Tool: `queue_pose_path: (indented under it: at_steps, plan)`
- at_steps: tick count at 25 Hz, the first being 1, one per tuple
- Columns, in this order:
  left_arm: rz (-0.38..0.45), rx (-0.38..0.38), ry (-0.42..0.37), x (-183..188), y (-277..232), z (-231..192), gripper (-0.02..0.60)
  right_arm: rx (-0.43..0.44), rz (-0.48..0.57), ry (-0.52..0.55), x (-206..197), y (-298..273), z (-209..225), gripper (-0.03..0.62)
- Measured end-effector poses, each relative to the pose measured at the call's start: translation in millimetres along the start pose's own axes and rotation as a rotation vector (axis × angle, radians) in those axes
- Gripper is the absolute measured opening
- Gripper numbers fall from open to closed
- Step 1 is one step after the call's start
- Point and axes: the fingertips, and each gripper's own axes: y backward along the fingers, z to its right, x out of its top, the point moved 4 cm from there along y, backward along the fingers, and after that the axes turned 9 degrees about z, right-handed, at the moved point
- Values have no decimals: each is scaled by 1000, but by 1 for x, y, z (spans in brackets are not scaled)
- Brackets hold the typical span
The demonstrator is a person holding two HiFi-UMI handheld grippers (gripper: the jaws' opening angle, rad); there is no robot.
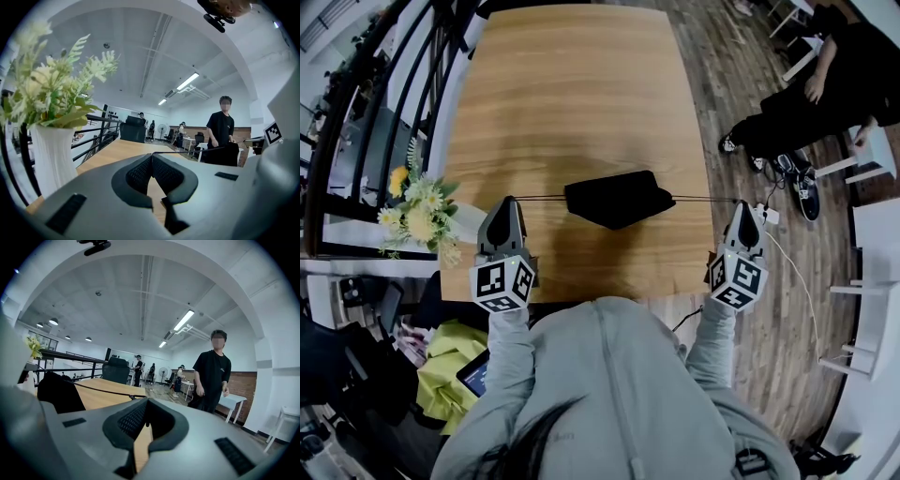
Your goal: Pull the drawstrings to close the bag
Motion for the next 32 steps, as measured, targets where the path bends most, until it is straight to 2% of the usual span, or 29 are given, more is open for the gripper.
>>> queue_pose_path:
  at_steps: [11, 25, 29, 32]
  plan:
    - [-18, 12, 7, -7, 3, -5, 28, -17, -22, -2, -9, 6, 8, 21]
    - [-30, 33, 7, -13, 8, -19, 28, 5, -31, 1, -14, 1, -3, 21]
    - [-15, 13, 58, -7, 8, -17, 28, 23, -21, -35, -6, 2, -4, 21]
    - [-3, -15, 89, -2, 6, -15, 28, 69, -6, -59, 3, 2, -12, 21]
